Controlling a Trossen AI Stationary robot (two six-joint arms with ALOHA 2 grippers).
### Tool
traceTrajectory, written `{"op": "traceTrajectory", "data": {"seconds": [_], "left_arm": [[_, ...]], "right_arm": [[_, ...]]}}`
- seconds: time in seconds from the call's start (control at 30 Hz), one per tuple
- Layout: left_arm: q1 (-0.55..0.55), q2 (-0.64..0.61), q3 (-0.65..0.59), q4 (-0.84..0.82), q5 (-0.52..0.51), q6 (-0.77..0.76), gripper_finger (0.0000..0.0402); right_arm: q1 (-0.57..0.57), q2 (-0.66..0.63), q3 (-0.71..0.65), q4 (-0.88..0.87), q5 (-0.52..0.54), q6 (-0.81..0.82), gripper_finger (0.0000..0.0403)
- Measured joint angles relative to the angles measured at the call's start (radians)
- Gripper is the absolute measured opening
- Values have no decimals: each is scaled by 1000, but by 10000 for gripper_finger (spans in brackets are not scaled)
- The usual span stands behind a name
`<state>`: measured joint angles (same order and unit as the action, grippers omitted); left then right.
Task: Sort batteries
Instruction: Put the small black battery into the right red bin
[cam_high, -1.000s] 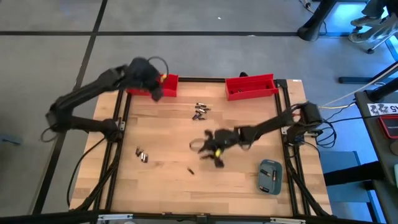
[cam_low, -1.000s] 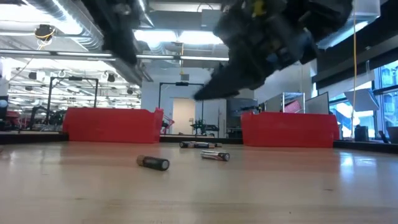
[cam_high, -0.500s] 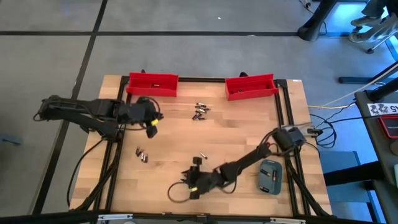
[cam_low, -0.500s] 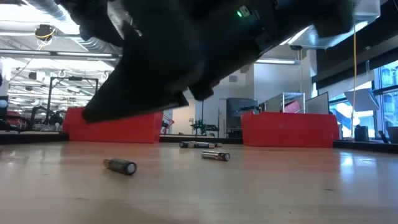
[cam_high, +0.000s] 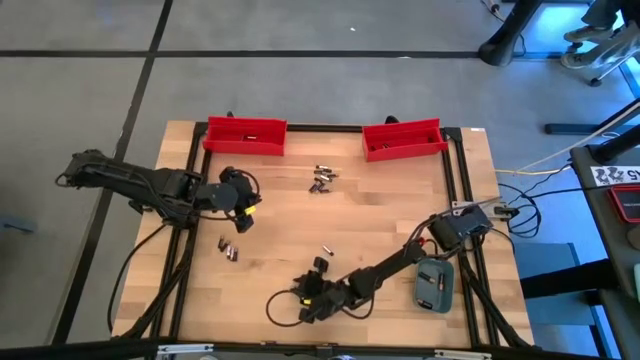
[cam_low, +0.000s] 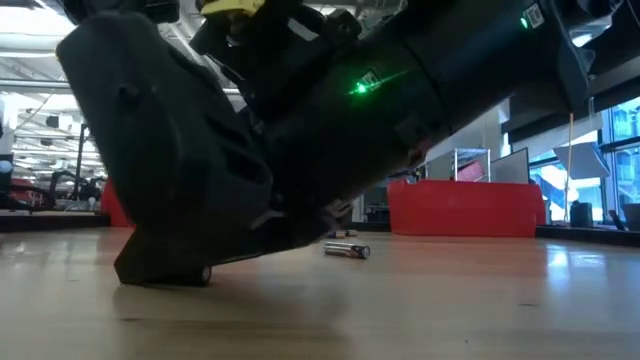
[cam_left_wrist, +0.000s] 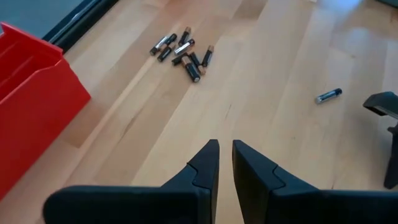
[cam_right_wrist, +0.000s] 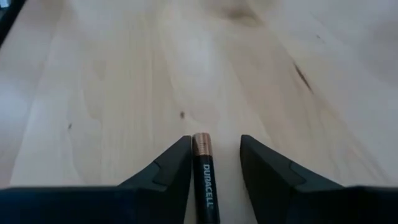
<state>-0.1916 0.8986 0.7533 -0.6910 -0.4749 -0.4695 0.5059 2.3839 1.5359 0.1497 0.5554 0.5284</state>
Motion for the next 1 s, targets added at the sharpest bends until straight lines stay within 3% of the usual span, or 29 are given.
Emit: {"op": "traceTrajectory", "data": {"seconds": [0.23, 0.43, 0.53, 0.73, 0.83, 1.0], "left_arm": [[-22, 0, -18, 5, -3, -24, 35], [-61, -1, -74, 71, -4, -42, 35], [-89, 0, -121, 153, -5, -42, 35], [-154, 1, -246, 425, -7, -18, 35], [-185, 3, -330, 617, -8, 28, 35], [-222, 36, -500, 1057, -10, 117, 35]], "right_arm": [[-7, -3, 6, -162, -2, -25, 127], [-9, -6, -36, -196, 5, -36, 27], [-16, -23, -61, -205, 27, -17, 24], [-25, -147, -159, -250, 74, -62, 18], [-28, -243, -257, -291, 154, -76, 18], [-64, -442, -525, -46, 181, -63, 18]]}}
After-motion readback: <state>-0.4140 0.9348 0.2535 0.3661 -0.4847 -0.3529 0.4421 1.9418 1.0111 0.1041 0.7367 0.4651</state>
